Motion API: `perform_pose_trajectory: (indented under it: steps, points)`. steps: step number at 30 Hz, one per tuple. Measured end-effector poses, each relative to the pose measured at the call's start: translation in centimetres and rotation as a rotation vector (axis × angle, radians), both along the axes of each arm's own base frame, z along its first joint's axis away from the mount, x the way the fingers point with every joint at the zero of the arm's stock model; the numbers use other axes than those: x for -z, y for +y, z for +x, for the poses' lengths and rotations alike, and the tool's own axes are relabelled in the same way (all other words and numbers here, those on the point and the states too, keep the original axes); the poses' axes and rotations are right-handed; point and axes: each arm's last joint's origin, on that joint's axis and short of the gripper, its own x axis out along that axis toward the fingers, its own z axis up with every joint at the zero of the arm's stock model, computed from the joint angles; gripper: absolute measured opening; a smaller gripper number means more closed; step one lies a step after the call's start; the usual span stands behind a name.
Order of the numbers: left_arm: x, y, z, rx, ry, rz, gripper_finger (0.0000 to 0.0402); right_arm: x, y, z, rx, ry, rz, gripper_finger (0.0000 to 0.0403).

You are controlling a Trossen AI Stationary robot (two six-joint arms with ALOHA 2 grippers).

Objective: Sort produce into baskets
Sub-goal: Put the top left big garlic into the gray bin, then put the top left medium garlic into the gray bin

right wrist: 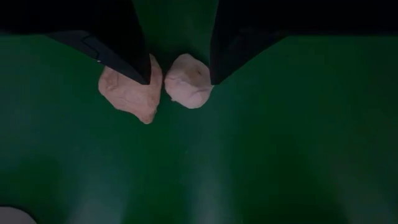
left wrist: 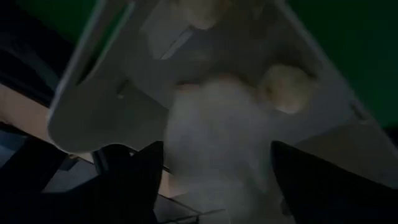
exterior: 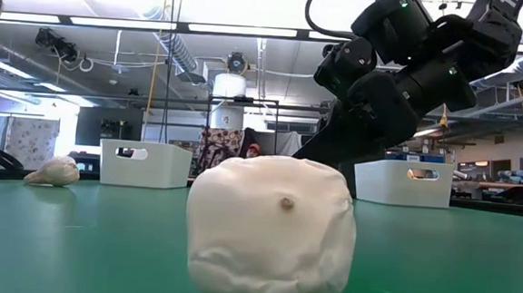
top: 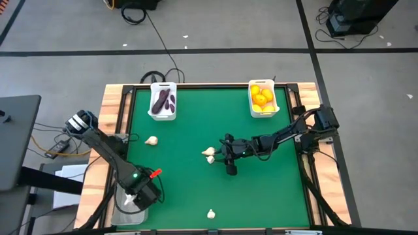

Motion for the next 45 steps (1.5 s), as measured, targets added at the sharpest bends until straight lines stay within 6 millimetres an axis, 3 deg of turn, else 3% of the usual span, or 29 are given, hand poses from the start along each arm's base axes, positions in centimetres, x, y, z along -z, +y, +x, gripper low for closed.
perform_pose_trajectory:
  steps: [6,10,15,25,34,45]
  points:
    - [0.6,0.3,-0.3,0.003,0.022,0.012,0.0360,0.0,0.0,0.0,0.000,0.000,0.000,0.0176]
    - [0.6,0.5,-0.5,-0.016,0.048,0.038,0.0381,0.0,0.0,0.0,0.003,-0.001,0.004,0.0176]
    - [0.0,0.6,0.1,-0.031,-0.014,0.082,0.0380,0.0,0.0,0.0,0.013,-0.001,0.019,0.0176]
    - [-4.3,2.6,2.7,-0.083,-0.179,0.264,0.0363,0.0,0.0,0.0,0.013,-0.002,0.020,0.0176]
    - [-3.6,7.9,5.3,-0.078,-0.274,0.488,0.0362,-0.1,0.0,0.1,0.013,-0.010,0.021,0.0176]
    - [1.3,15.9,4.7,0.088,-0.079,0.543,0.0362,-0.1,0.0,0.0,0.004,-0.009,0.007,0.0176]
